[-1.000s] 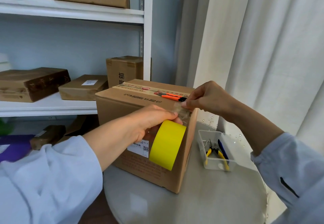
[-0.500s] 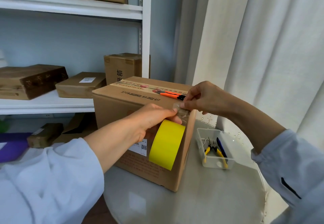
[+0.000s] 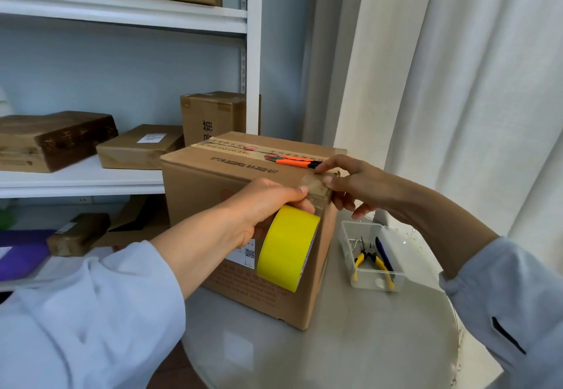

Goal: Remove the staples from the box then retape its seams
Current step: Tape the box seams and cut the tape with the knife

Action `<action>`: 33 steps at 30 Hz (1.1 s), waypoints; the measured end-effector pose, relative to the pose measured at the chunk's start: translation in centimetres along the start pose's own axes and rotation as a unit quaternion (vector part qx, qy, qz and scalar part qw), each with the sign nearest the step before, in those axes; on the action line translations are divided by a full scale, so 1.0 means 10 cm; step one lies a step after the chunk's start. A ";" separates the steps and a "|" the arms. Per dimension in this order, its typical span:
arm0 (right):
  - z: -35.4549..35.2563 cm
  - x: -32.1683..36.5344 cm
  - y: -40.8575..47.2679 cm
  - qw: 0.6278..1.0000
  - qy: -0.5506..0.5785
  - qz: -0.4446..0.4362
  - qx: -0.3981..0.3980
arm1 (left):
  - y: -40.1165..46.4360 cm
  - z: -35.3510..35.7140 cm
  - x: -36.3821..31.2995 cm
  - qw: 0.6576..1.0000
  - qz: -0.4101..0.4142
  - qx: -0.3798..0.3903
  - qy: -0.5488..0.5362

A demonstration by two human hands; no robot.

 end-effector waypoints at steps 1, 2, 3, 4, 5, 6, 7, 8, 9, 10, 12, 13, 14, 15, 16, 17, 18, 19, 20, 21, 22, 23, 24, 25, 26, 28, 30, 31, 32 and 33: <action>-0.03 0.02 -0.02 1.000 -0.004 -0.011 -0.017 | 0.00 0.00 0.00 1.000 0.000 0.001 0.001; -0.09 0.06 -0.02 0.998 -0.006 -0.030 -0.047 | 0.00 0.00 0.00 1.000 0.000 0.003 0.001; -0.18 0.11 -0.04 0.994 -0.008 -0.058 -0.091 | 0.00 0.01 0.00 1.000 0.000 0.006 0.000; -0.28 0.20 -0.06 0.986 -0.016 -0.092 -0.141 | 0.00 0.01 -0.01 1.000 0.000 0.008 -0.003; -0.36 0.29 -0.09 0.975 -0.027 -0.126 -0.179 | 0.00 0.01 -0.01 1.000 0.000 0.010 -0.006; -0.39 0.36 -0.09 0.968 -0.044 -0.151 -0.194 | 0.00 0.01 -0.02 1.000 -0.001 0.010 -0.007; -0.37 0.41 -0.07 0.967 -0.065 -0.157 -0.187 | 0.00 0.01 -0.02 1.000 -0.002 0.010 -0.006; -0.32 0.40 -0.02 0.972 -0.083 -0.147 -0.165 | 0.00 0.02 -0.01 1.000 -0.005 0.013 -0.005; -0.27 0.37 0.04 0.977 -0.100 -0.129 -0.140 | -0.01 0.02 -0.02 1.000 -0.007 0.018 -0.006; -0.22 0.32 0.10 0.980 -0.117 -0.109 -0.120 | -0.01 0.03 -0.01 1.000 -0.009 0.022 -0.009; -0.17 0.24 0.19 0.980 -0.139 -0.085 -0.111 | -0.01 0.02 0.00 0.999 -0.016 0.032 -0.005; -0.17 0.22 0.20 0.981 -0.137 -0.080 -0.109 | -0.01 0.02 0.00 0.999 -0.018 0.038 0.005; -0.15 0.20 0.23 0.984 -0.128 -0.074 -0.103 | -0.01 0.02 0.00 0.999 -0.018 0.043 0.018; -0.12 0.20 0.24 0.986 -0.114 -0.075 -0.092 | 0.00 0.01 0.00 0.998 -0.017 0.046 0.028; -0.10 0.19 0.25 0.989 -0.100 -0.077 -0.081 | 0.01 0.01 0.00 0.998 -0.014 0.047 0.033; -0.07 0.19 0.26 0.990 -0.091 -0.082 -0.075 | 0.01 0.00 0.01 0.998 -0.012 0.045 0.034; -0.06 0.18 0.28 0.990 -0.087 -0.082 -0.075 | 0.04 0.00 0.00 0.998 -0.008 0.044 0.032; -0.03 0.16 0.29 0.991 -0.086 -0.070 -0.076 | 0.04 -0.01 0.01 0.999 -0.007 0.041 0.030; -0.01 0.11 0.31 0.991 -0.087 -0.054 -0.081 | 0.05 -0.01 0.01 0.999 -0.004 0.039 0.029; 0.00 0.09 0.33 0.990 -0.094 -0.043 -0.091 | 0.06 -0.02 0.00 0.999 0.000 0.034 0.029; 0.00 0.07 0.36 0.989 -0.100 -0.037 -0.100 | 0.08 -0.03 0.00 0.999 0.005 0.027 0.030; 0.01 0.08 0.36 0.987 -0.109 -0.036 -0.108 | 0.08 -0.04 -0.01 0.999 0.008 0.019 0.032; 0.02 0.08 0.40 0.985 -0.121 -0.038 -0.114 | 0.09 -0.04 -0.02 0.999 0.011 0.016 0.032; 0.03 0.09 0.40 0.983 -0.139 -0.040 -0.117 | 0.09 -0.05 -0.01 0.999 0.011 0.016 0.030; 0.03 0.08 0.40 0.981 -0.147 -0.040 -0.117 | 0.09 -0.04 0.00 0.999 0.010 0.020 0.028; 0.06 0.05 0.41 0.987 -0.120 -0.041 -0.099 | 0.08 -0.04 0.02 0.999 0.004 0.026 0.026; 0.06 0.06 0.41 0.989 -0.108 -0.044 -0.095 | 0.07 -0.04 0.01 0.999 0.003 0.029 0.019; 0.03 0.08 0.42 0.984 -0.135 -0.046 -0.111 | 0.07 -0.04 0.01 1.000 0.001 0.028 0.013; -0.02 0.13 0.44 0.976 -0.165 -0.052 -0.135 | 0.08 -0.04 0.01 1.000 -0.001 0.030 0.010; -0.08 0.19 0.44 0.968 -0.182 -0.060 -0.160 | 0.07 -0.03 0.01 0.999 -0.007 0.034 0.011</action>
Point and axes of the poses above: each hand's wrist, its own y-axis towards the middle knuckle, its own z-axis out of the palm, x = y × z, the point moved 9 cm from there along y, towards the middle knuckle, and after that the axes turned 2 degrees about -y, right-handed, at the moved point
